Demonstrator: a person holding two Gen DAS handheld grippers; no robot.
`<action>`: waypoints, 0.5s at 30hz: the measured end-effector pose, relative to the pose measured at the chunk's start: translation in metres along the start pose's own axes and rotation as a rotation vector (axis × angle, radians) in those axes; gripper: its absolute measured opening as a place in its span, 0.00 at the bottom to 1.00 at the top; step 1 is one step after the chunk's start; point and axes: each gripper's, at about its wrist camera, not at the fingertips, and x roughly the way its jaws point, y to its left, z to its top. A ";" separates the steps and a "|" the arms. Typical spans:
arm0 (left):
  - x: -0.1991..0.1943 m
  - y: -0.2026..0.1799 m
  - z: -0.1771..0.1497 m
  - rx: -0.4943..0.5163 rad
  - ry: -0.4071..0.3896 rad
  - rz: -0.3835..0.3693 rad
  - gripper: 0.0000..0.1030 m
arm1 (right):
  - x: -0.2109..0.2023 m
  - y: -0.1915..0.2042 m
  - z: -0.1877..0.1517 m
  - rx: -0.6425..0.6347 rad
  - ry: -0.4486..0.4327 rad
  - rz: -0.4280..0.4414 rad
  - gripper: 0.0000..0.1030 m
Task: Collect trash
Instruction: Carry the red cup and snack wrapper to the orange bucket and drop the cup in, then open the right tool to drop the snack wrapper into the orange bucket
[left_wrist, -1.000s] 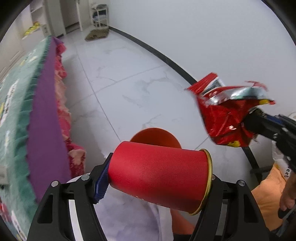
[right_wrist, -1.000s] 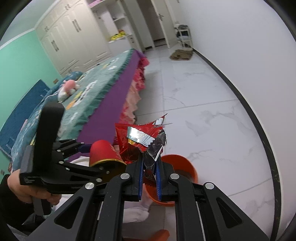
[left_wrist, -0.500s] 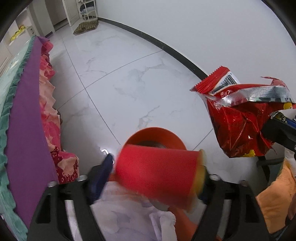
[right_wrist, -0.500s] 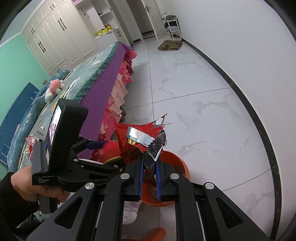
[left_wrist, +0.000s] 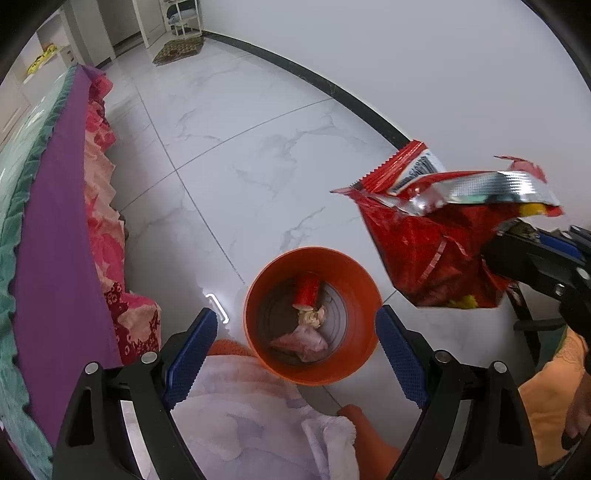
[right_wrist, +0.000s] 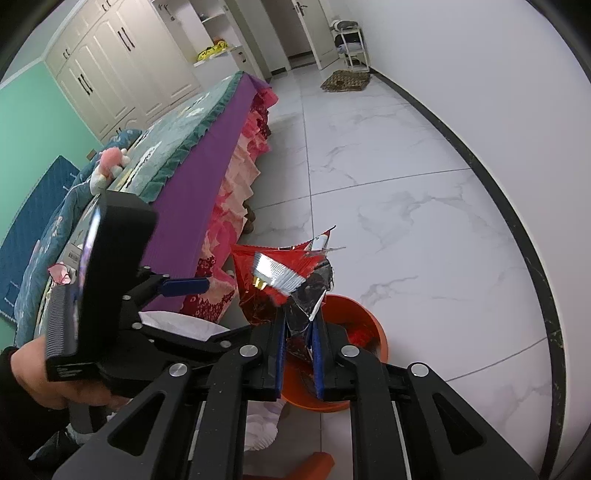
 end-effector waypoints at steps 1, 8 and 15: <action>-0.001 0.002 -0.001 -0.001 0.001 0.006 0.84 | 0.003 0.000 0.001 -0.004 0.004 0.001 0.15; -0.003 0.016 -0.007 -0.042 0.004 0.027 0.84 | 0.031 0.007 0.006 -0.023 0.037 -0.010 0.27; -0.007 0.022 -0.011 -0.059 0.002 0.033 0.84 | 0.039 0.011 0.006 -0.028 0.054 -0.019 0.33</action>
